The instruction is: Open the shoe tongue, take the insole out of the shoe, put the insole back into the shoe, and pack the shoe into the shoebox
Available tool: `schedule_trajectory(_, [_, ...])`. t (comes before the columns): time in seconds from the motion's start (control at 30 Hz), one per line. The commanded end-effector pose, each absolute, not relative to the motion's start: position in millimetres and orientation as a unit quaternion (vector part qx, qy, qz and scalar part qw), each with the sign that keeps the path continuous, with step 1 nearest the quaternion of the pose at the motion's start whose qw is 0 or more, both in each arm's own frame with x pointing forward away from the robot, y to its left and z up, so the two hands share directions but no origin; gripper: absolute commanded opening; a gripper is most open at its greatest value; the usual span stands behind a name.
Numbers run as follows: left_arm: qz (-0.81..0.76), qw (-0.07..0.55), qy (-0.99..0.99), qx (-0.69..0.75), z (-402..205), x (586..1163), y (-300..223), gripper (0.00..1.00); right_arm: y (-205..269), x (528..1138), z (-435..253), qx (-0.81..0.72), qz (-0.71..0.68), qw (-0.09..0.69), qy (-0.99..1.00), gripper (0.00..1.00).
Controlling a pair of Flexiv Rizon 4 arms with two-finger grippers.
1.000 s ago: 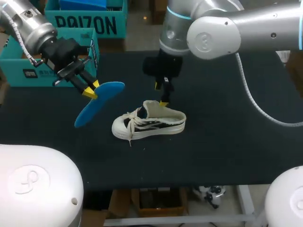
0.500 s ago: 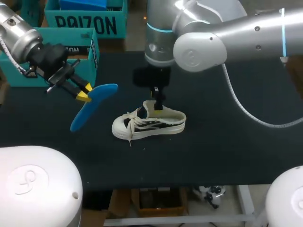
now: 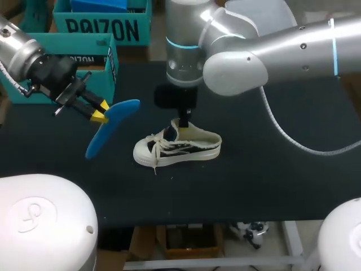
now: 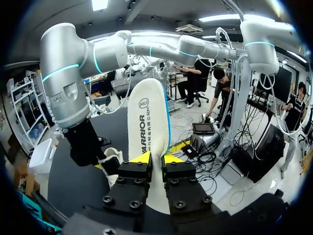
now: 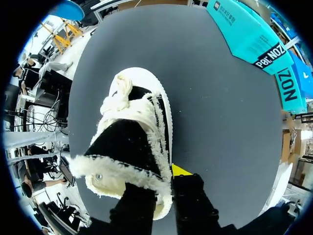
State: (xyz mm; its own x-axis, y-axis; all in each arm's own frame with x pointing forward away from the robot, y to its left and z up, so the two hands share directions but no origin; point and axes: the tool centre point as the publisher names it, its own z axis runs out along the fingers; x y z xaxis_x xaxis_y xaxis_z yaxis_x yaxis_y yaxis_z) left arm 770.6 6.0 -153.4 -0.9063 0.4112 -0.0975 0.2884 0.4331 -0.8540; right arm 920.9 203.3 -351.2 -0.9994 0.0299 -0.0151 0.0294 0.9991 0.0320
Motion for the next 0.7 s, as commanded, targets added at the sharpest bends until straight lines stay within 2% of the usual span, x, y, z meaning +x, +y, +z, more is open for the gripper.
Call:
schedule_trajectory(0.03, [0.494, 0.069, -0.840, -0.211, -154.3, 774.7, 3.5, 0.00, 198.6, 917.5, -348.1, 0.028, 0.020, 0.012, 0.999, 0.00])
schedule_trajectory(0.7, [0.528, 0.140, -0.785, -0.293, -123.7, 793.4, -29.5, 0.00, 168.6, 892.6, -323.1, 0.270, 0.097, -0.017, 0.958, 0.00])
